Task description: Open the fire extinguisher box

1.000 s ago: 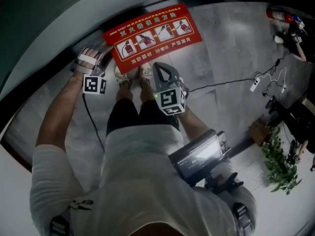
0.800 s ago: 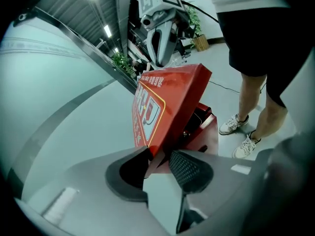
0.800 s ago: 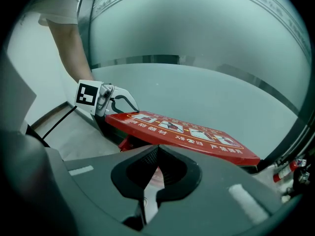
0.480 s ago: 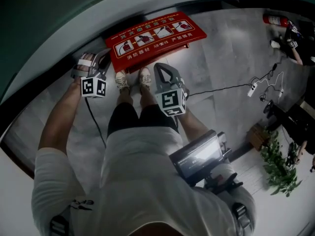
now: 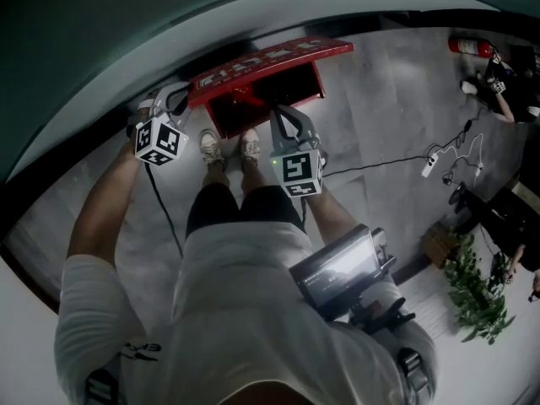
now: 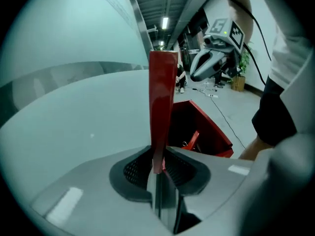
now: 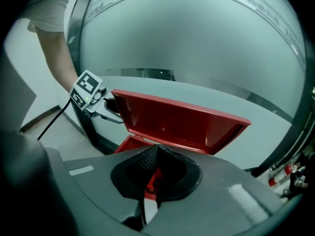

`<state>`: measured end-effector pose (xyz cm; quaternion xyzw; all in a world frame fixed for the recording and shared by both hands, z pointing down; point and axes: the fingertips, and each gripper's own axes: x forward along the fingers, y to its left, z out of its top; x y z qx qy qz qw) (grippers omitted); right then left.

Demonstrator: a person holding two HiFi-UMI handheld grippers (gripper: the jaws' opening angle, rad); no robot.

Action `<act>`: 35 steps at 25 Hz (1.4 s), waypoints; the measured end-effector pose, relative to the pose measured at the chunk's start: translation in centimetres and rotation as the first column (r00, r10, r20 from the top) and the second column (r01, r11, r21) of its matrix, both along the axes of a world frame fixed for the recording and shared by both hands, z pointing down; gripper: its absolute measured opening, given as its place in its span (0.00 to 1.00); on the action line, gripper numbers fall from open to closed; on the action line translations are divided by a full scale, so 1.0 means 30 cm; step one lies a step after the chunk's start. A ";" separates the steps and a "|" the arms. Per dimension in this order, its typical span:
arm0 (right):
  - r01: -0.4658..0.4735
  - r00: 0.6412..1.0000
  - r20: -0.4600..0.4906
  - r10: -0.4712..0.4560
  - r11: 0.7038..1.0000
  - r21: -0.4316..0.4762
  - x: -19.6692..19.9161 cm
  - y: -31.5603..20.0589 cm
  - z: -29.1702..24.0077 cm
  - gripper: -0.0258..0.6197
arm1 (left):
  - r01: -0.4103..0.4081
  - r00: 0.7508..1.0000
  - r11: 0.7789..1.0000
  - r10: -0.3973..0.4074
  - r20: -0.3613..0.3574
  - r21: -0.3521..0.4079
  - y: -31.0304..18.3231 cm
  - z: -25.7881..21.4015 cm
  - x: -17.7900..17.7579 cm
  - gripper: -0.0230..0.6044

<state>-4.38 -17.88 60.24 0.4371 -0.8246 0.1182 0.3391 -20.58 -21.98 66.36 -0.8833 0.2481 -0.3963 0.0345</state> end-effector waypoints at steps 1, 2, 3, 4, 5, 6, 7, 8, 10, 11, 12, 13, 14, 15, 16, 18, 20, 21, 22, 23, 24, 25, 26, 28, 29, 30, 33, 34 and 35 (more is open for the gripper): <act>-0.001 1.000 0.000 0.001 1.000 0.004 -0.003 -0.008 -0.005 0.06 | 0.013 1.000 1.000 -0.014 -0.014 -0.025 -0.009 0.000 -0.006 0.16; 0.000 1.000 0.000 0.000 1.000 0.008 -0.005 -0.015 -0.010 0.06 | 0.023 0.999 0.998 -0.024 -0.025 -0.050 -0.018 0.000 -0.011 0.16; 0.002 1.000 -0.001 -0.002 1.000 0.013 -0.008 -0.022 -0.013 0.06 | 0.030 0.999 0.997 -0.033 -0.035 -0.075 -0.024 0.002 -0.015 0.16; 0.004 1.000 -0.002 -0.004 1.000 0.018 -0.011 -0.028 -0.014 0.06 | 0.037 0.998 0.994 -0.042 -0.044 -0.099 -0.029 0.006 -0.019 0.16; 0.004 1.000 -0.002 -0.004 1.000 0.021 -0.014 -0.033 -0.015 0.06 | 0.044 0.997 0.991 -0.051 -0.053 -0.122 -0.034 0.010 -0.023 0.16; 0.002 1.000 -0.001 -0.002 1.000 0.022 -0.016 -0.038 -0.016 0.06 | 0.052 0.996 0.988 -0.062 -0.062 -0.146 -0.040 0.015 -0.027 0.16; 0.000 1.000 -0.001 0.000 1.000 0.021 -0.017 -0.042 -0.017 0.06 | 0.061 0.995 0.984 -0.074 -0.072 -0.169 -0.047 0.017 -0.030 0.16; -0.002 1.000 0.000 0.002 1.000 0.020 -0.018 -0.046 -0.019 0.06 | 0.070 0.993 0.979 -0.087 -0.083 -0.193 -0.056 0.018 -0.032 0.16; -0.002 1.000 0.000 0.002 1.000 0.024 -0.021 -0.055 -0.024 0.06 | 0.087 0.988 0.966 -0.116 -0.107 -0.245 -0.074 0.017 -0.037 0.16; -0.003 1.000 -0.002 0.003 1.000 0.024 -0.024 -0.057 -0.025 0.06 | 0.092 0.985 0.958 -0.128 -0.115 -0.271 -0.084 0.017 -0.042 0.16; -0.004 1.000 -0.004 0.004 1.000 0.022 -0.026 -0.058 -0.024 0.06 | 0.094 0.983 0.951 -0.135 -0.121 -0.293 -0.093 0.018 -0.047 0.16; -0.004 1.000 -0.006 0.004 1.000 0.019 -0.028 -0.058 -0.022 0.06 | 0.093 0.983 0.945 -0.138 -0.124 -0.313 -0.101 0.020 -0.051 0.16; -0.004 1.000 -0.007 0.004 1.000 0.017 -0.030 -0.058 -0.021 0.06 | 0.090 0.982 0.939 -0.139 -0.126 -0.332 -0.107 0.026 -0.054 0.17; -0.002 1.000 -0.007 0.002 1.000 0.017 -0.031 -0.059 -0.021 0.06 | 0.087 0.982 0.932 -0.140 -0.129 -0.352 -0.114 0.035 -0.058 0.17; -0.001 1.000 -0.007 0.001 1.000 0.017 -0.032 -0.061 -0.021 0.06 | 0.086 0.981 0.924 -0.144 -0.131 -0.372 -0.120 0.045 -0.063 0.17; -0.007 1.000 -0.007 0.007 1.000 0.014 -0.033 -0.064 -0.028 0.06 | 0.088 0.978 0.908 -0.158 -0.139 -0.410 -0.135 0.052 -0.071 0.17; -0.014 1.000 -0.008 0.014 1.000 0.015 -0.033 -0.070 -0.038 0.06 | 0.093 0.972 0.891 -0.178 -0.152 -0.445 -0.153 0.049 -0.077 0.17; -0.017 1.000 -0.009 0.017 1.000 0.015 -0.032 -0.073 -0.040 0.06 | 0.095 0.969 0.882 -0.188 -0.158 -0.461 -0.162 0.048 -0.080 0.17; -0.019 1.000 -0.011 0.019 1.000 0.016 -0.029 -0.074 -0.038 0.06 | 0.097 0.967 0.874 -0.197 -0.164 -0.475 -0.169 0.050 -0.082 0.17; -0.020 1.000 -0.013 0.021 1.000 0.016 -0.026 -0.073 -0.036 0.06 | 0.099 0.964 0.866 -0.206 -0.169 -0.489 -0.173 0.054 -0.084 0.17; -0.021 1.000 -0.014 0.022 1.000 0.017 -0.023 -0.070 -0.035 0.06 | 0.102 0.962 0.859 -0.214 -0.171 -0.502 -0.175 0.059 -0.084 0.17; -0.023 1.000 -0.015 0.023 1.000 0.017 -0.020 -0.068 -0.036 0.06 | 0.104 0.960 0.852 -0.220 -0.171 -0.512 -0.177 0.063 -0.083 0.17; -0.024 1.000 -0.015 0.024 1.000 0.017 -0.017 -0.066 -0.037 0.06 | 0.106 0.960 0.848 -0.224 -0.169 -0.519 -0.179 0.067 -0.083 0.18; -0.027 0.999 -0.017 0.027 0.999 0.017 -0.015 -0.064 -0.029 0.06 | 0.109 0.960 0.845 -0.226 -0.164 -0.524 -0.182 0.083 -0.085 0.18; -0.028 0.999 -0.018 0.028 0.999 0.017 -0.015 -0.063 -0.022 0.06 | 0.110 0.960 0.843 -0.227 -0.163 -0.526 -0.184 0.093 -0.087 0.18; -0.028 0.999 -0.018 0.029 0.999 0.016 -0.015 -0.062 -0.019 0.06 | 0.112 0.960 0.842 -0.230 -0.163 -0.528 -0.186 0.098 -0.088 0.19; -0.029 0.999 -0.014 0.030 0.999 0.016 -0.009 -0.068 -0.061 0.06 | 0.119 0.958 0.837 -0.238 -0.159 -0.535 -0.194 0.061 -0.086 0.19; -0.030 0.999 -0.012 0.030 0.999 0.017 -0.006 -0.068 -0.077 0.06 | 0.120 0.958 0.835 -0.240 -0.159 -0.537 -0.195 0.045 -0.084 0.19; -0.030 0.999 -0.012 0.030 0.999 0.017 -0.005 -0.067 -0.086 0.06 | 0.120 0.957 0.833 -0.241 -0.160 -0.540 -0.196 0.037 -0.083 0.19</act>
